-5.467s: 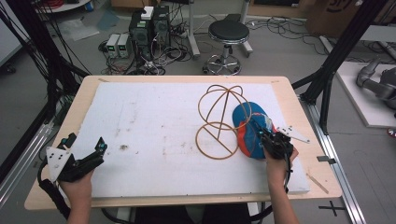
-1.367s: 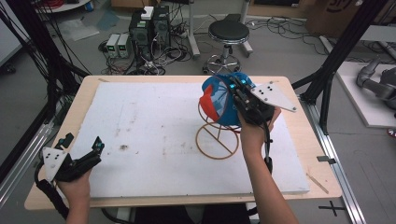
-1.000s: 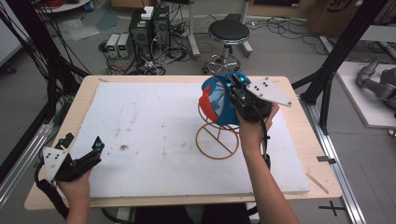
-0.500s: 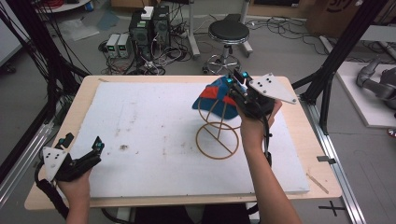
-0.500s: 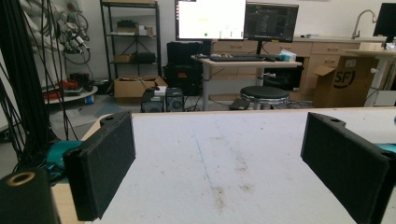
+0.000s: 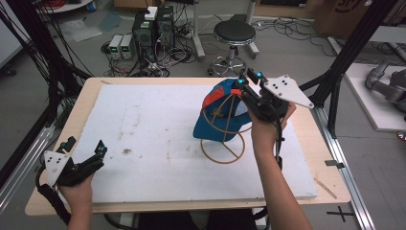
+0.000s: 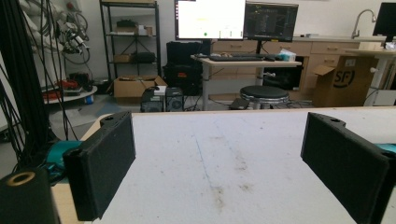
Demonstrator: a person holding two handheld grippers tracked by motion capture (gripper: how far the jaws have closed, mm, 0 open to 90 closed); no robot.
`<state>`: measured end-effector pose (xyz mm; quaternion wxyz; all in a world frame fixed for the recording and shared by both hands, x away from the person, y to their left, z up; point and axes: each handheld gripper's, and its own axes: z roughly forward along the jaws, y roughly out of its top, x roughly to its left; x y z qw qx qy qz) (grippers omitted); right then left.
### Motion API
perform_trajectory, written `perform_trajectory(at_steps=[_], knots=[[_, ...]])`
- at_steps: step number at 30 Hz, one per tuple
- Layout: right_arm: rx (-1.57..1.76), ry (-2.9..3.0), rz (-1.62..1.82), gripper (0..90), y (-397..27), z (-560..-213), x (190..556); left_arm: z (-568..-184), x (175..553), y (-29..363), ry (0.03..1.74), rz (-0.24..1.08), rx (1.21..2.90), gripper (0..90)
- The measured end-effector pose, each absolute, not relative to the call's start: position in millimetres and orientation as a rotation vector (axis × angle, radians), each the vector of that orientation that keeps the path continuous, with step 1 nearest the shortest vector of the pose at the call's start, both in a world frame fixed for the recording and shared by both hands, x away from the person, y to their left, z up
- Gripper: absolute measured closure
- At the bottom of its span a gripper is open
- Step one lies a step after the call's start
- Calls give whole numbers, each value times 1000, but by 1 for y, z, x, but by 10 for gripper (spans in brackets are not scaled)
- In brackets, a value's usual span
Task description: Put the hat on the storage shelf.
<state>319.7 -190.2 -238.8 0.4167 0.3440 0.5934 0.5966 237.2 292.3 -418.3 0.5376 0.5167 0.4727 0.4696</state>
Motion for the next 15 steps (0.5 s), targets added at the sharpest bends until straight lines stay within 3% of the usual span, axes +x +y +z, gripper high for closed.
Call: perform_trajectory(at_steps=[4,6,15], knots=[[883,1456,1490,593,-197,-238,317,-418,237,292,1123,1117,1230,103],[912,1404,1479,484,-206,-237,315,-418,237,292,1122,1117,1231,103],[938,1330,1435,335,-229,-235,310,-419,238,291,1124,1116,1242,103]])
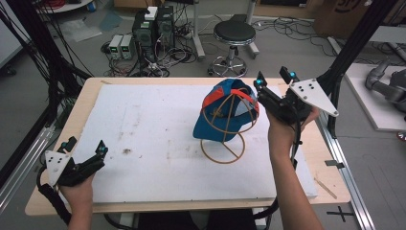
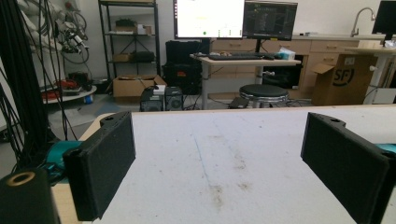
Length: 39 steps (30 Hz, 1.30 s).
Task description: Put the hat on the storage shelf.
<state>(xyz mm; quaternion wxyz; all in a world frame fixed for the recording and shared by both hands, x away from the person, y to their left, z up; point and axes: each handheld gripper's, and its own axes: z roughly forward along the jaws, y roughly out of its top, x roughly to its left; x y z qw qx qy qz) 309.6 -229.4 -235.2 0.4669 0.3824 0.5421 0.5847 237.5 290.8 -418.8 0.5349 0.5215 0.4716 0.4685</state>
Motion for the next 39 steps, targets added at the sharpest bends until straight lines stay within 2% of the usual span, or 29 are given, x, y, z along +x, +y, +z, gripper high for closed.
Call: perform_trajectory(at_steps=[5,17,39], knots=[[935,1316,1423,279,-240,-234,306,-419,237,290,1121,1116,1240,103],[931,1313,1416,235,-267,-239,297,-419,238,290,1120,1118,1247,103],[981,1311,1380,164,-314,-286,283,-420,238,289,1119,1122,1252,103]])
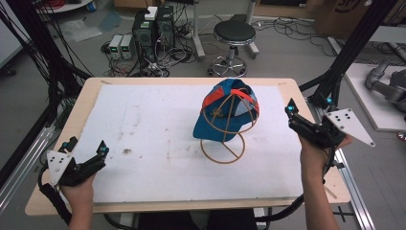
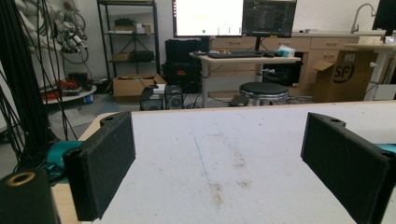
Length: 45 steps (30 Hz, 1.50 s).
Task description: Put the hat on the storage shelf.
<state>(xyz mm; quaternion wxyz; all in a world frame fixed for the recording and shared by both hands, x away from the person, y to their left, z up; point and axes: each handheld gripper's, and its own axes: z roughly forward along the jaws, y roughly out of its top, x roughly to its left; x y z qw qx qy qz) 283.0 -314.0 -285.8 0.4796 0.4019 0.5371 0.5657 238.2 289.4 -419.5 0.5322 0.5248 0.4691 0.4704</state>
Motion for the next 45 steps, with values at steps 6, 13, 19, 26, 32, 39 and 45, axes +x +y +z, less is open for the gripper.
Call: perform_trajectory(at_steps=[6,13,19,26,32,39,45], knots=[[1005,1318,1364,132,-326,-307,280,-420,238,290,1118,1118,1251,103],[1011,1330,1382,122,-334,-331,277,-420,238,289,1111,1118,1248,103],[1017,1351,1372,115,-336,-345,273,-419,237,290,1112,1122,1250,103],[1036,1330,1401,115,-343,-364,267,-419,237,290,1114,1123,1248,103],[1065,1329,1397,115,-350,-378,262,-419,237,291,1116,1126,1246,103],[1084,1355,1419,115,-351,-394,259,-419,237,290,1112,1131,1252,103],[1096,1368,1429,115,-351,-404,258,-419,237,290,1111,1136,1257,103]])
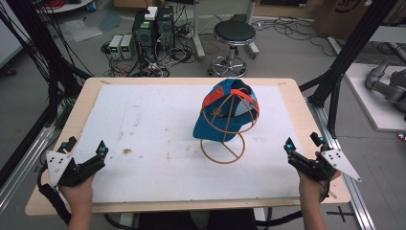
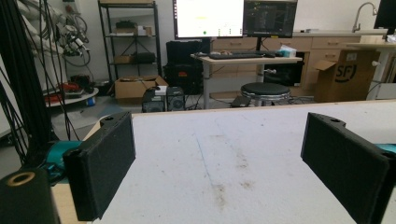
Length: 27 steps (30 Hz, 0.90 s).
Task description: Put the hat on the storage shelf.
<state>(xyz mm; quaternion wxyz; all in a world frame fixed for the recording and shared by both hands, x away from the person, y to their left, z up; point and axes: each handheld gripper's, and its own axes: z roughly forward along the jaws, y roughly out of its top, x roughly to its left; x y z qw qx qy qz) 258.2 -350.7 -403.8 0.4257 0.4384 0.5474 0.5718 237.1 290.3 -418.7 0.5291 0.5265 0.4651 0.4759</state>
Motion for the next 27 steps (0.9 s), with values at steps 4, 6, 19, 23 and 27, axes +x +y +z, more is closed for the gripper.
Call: perform_trajectory(at_steps=[4,6,19,23,27], knots=[[1100,1388,1416,115,-349,-411,259,-418,237,290,1110,1136,1257,103],[1097,1385,1419,115,-348,-413,259,-418,237,290,1110,1139,1258,103],[1053,1385,1432,115,-347,-420,256,-418,239,289,1111,1132,1253,103],[1058,1389,1435,115,-348,-422,256,-417,241,287,1107,1131,1245,103],[1049,1389,1422,115,-350,-420,253,-417,244,283,1097,1127,1255,103]])
